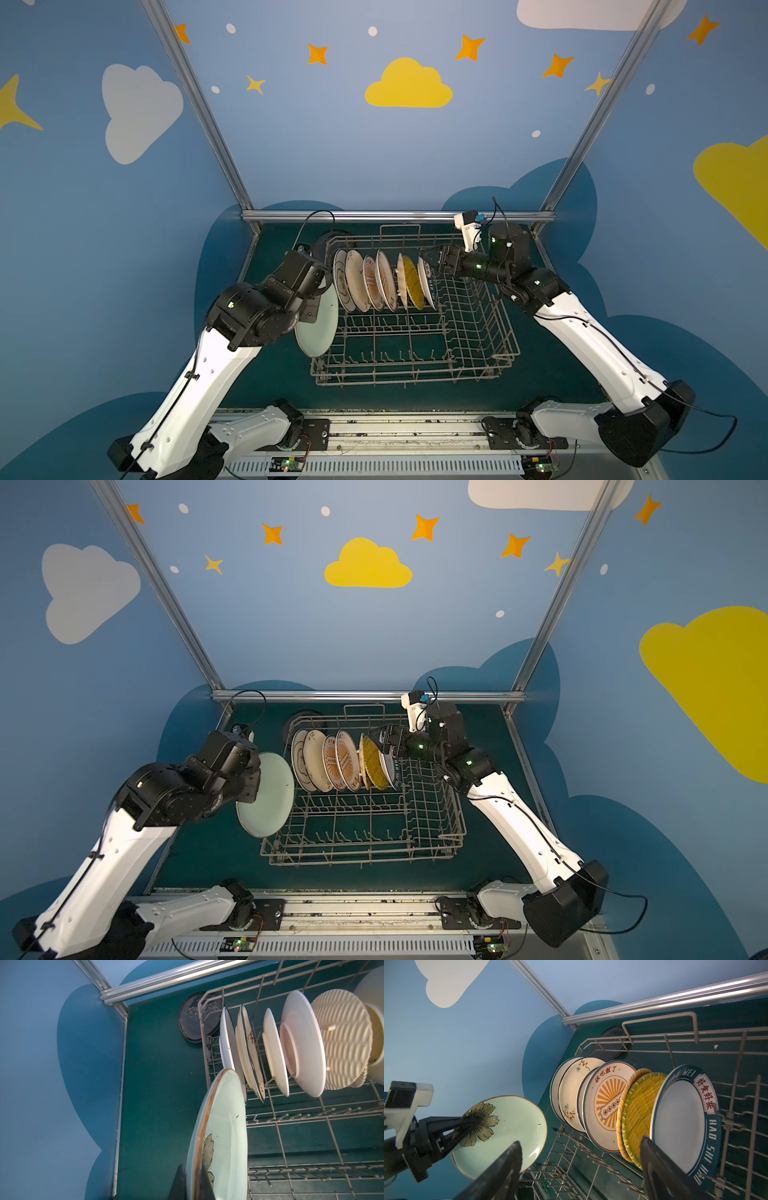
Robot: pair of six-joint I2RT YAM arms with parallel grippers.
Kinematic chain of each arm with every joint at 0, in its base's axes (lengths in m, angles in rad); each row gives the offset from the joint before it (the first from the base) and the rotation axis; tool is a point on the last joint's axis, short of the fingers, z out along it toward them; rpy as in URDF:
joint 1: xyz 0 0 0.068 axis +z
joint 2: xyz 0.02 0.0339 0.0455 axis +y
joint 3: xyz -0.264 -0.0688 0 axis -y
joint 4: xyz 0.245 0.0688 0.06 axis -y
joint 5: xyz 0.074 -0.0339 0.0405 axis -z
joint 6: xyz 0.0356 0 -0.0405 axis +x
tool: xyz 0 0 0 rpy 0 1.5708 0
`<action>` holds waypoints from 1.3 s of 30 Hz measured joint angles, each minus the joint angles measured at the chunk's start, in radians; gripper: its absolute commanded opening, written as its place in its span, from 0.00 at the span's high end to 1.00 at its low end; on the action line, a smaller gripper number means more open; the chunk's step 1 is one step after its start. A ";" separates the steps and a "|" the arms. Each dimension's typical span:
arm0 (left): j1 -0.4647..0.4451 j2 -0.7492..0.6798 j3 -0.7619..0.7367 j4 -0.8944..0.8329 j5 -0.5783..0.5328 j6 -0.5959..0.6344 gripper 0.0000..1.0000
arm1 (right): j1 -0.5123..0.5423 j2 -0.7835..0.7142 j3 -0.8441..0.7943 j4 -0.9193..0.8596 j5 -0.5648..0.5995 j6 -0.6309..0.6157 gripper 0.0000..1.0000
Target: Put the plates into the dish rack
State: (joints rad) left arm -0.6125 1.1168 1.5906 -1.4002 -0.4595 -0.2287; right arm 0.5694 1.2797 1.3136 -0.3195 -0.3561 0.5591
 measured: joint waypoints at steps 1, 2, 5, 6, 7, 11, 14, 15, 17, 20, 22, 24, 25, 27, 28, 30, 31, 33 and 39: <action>-0.013 0.006 -0.002 -0.006 -0.002 -0.008 0.96 | 0.002 0.000 0.000 0.000 0.000 0.000 0.14; -0.023 0.010 -0.003 -0.011 -0.006 -0.015 0.96 | 0.002 0.000 0.000 0.000 0.000 0.000 0.14; -0.051 0.029 -0.005 -0.023 -0.024 -0.035 0.96 | 0.004 0.000 0.000 0.000 0.000 -0.002 0.14; -0.056 0.036 -0.006 -0.027 -0.028 -0.043 0.96 | 0.006 0.000 0.000 0.000 0.001 -0.003 0.14; -0.060 0.041 -0.006 -0.031 -0.032 -0.050 0.96 | 0.008 0.000 0.000 0.000 0.001 -0.004 0.14; -0.069 0.059 -0.014 -0.042 -0.053 -0.073 0.96 | 0.024 0.000 0.000 -0.002 0.002 -0.019 0.14; -0.074 0.064 -0.038 -0.044 -0.056 -0.087 0.96 | 0.043 0.000 0.000 -0.010 0.002 -0.037 0.14; -0.076 0.066 -0.045 -0.046 -0.058 -0.090 0.96 | 0.051 0.000 0.000 -0.016 0.002 -0.043 0.14; -0.079 0.069 -0.062 -0.048 -0.058 -0.098 0.96 | 0.067 -0.001 0.000 -0.032 0.004 -0.057 0.14; -0.086 0.072 -0.076 -0.041 -0.058 -0.114 0.96 | 0.086 -0.006 -0.006 -0.054 0.008 -0.074 0.14; -0.091 0.074 -0.085 -0.037 -0.057 -0.124 0.96 | 0.094 -0.013 -0.014 -0.064 0.010 -0.081 0.14; -0.097 0.074 -0.095 -0.030 -0.057 -0.131 0.96 | 0.099 -0.021 -0.022 -0.070 0.012 -0.087 0.14; -0.100 0.077 -0.097 -0.029 -0.058 -0.134 0.96 | 0.101 -0.024 -0.026 -0.074 0.013 -0.089 0.14; -0.110 0.084 -0.097 -0.030 -0.063 -0.144 0.96 | 0.103 -0.026 -0.030 -0.078 0.014 -0.090 0.14; -0.117 0.089 -0.097 -0.031 -0.068 -0.148 0.96 | 0.104 -0.026 -0.032 -0.080 0.015 -0.090 0.14; -0.132 0.100 -0.097 -0.031 -0.078 -0.157 0.96 | 0.107 -0.027 -0.036 -0.082 0.015 -0.090 0.14; -0.142 0.107 -0.097 -0.034 -0.085 -0.163 0.96 | 0.108 -0.027 -0.038 -0.083 0.016 -0.090 0.14; -0.162 0.123 -0.094 -0.045 -0.101 -0.181 0.96 | 0.108 -0.027 -0.039 -0.083 0.016 -0.090 0.14; -0.227 0.188 -0.058 -0.104 -0.164 -0.262 0.96 | 0.108 -0.027 -0.042 -0.082 0.015 -0.090 0.14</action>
State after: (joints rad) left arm -0.8398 1.3052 1.5326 -1.5040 -0.6231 -0.4908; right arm 0.6769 1.2522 1.2720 -0.4019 -0.3412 0.4694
